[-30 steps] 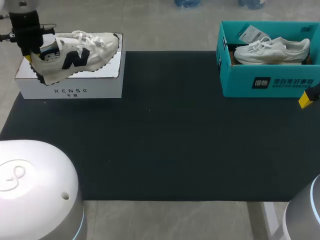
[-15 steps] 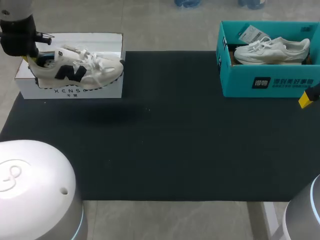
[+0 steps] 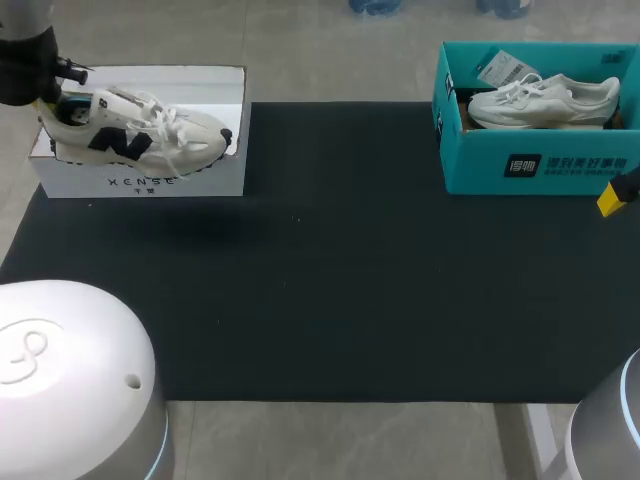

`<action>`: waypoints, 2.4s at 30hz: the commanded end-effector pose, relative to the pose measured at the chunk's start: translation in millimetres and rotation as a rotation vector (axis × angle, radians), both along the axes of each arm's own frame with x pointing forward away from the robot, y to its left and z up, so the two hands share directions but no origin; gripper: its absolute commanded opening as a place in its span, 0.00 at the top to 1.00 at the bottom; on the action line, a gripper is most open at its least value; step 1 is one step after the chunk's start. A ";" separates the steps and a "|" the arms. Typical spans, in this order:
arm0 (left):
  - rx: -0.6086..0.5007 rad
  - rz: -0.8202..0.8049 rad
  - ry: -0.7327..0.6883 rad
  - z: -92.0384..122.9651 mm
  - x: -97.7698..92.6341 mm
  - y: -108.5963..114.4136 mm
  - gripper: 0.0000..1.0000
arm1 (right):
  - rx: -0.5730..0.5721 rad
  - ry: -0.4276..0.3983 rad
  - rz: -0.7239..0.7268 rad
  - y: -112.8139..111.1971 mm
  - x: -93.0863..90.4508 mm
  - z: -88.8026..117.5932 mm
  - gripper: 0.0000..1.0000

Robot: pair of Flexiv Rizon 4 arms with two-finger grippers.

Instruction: Take the shoe out of the shoebox, open the shoe tongue, remove and reinsert the insole, then place the shoe into the shoebox

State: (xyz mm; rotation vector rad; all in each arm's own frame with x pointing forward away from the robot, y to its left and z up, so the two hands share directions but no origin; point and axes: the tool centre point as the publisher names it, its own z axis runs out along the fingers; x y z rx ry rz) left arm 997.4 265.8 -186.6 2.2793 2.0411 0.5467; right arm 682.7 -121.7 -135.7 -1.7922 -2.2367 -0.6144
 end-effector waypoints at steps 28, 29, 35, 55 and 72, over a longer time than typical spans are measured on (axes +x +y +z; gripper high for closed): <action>0.036 0.066 0.133 -55.7 127.4 30.6 1.00 | -0.001 0.003 0.001 0.3 1.6 0.0 0.00; 0.034 0.067 0.133 -56.0 128.7 29.7 1.00 | -0.001 0.003 0.001 0.3 1.6 0.0 0.00; 0.015 0.072 0.127 -51.9 133.5 29.2 1.00 | -0.001 0.003 0.001 0.3 1.6 0.0 0.00; 0.047 0.068 0.154 -92.5 116.0 27.4 1.00 | -0.001 0.003 0.001 0.3 1.6 0.0 0.00; 0.020 0.078 0.179 -145.9 119.5 32.0 1.00 | -0.001 0.003 0.001 0.3 1.6 0.0 0.00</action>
